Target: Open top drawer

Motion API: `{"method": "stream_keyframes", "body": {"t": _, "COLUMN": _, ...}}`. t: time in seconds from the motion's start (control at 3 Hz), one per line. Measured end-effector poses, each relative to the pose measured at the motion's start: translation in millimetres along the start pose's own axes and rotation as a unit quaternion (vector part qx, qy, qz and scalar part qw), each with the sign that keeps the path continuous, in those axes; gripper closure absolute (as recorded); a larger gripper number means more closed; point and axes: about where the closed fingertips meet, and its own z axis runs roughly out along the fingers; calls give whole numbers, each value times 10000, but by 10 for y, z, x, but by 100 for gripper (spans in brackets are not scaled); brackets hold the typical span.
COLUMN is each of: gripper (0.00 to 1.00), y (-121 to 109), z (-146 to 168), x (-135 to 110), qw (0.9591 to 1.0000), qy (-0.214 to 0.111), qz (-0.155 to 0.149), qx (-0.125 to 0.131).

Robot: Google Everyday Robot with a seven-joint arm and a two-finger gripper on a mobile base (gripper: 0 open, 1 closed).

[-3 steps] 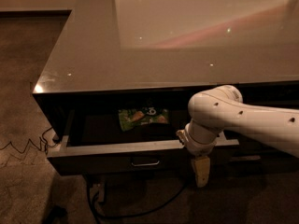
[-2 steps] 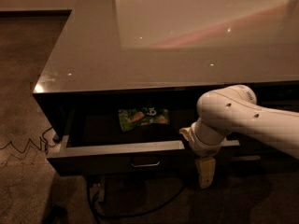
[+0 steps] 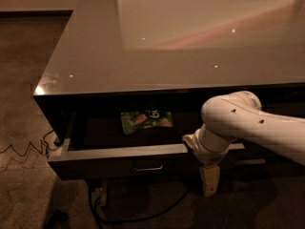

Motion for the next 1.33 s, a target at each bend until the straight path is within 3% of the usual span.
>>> {"method": "stream_keyframes", "body": {"t": 0.67, "gripper": 42, "y": 282, "z": 60, "x": 102, "qw": 9998, "qy": 13, "qz": 144, "qx": -138}}
{"method": "stream_keyframes", "body": {"t": 1.33, "gripper": 87, "y": 456, "z": -41, "x": 120, "qw": 9997, "qy": 77, "qz": 224, "qx": -87}}
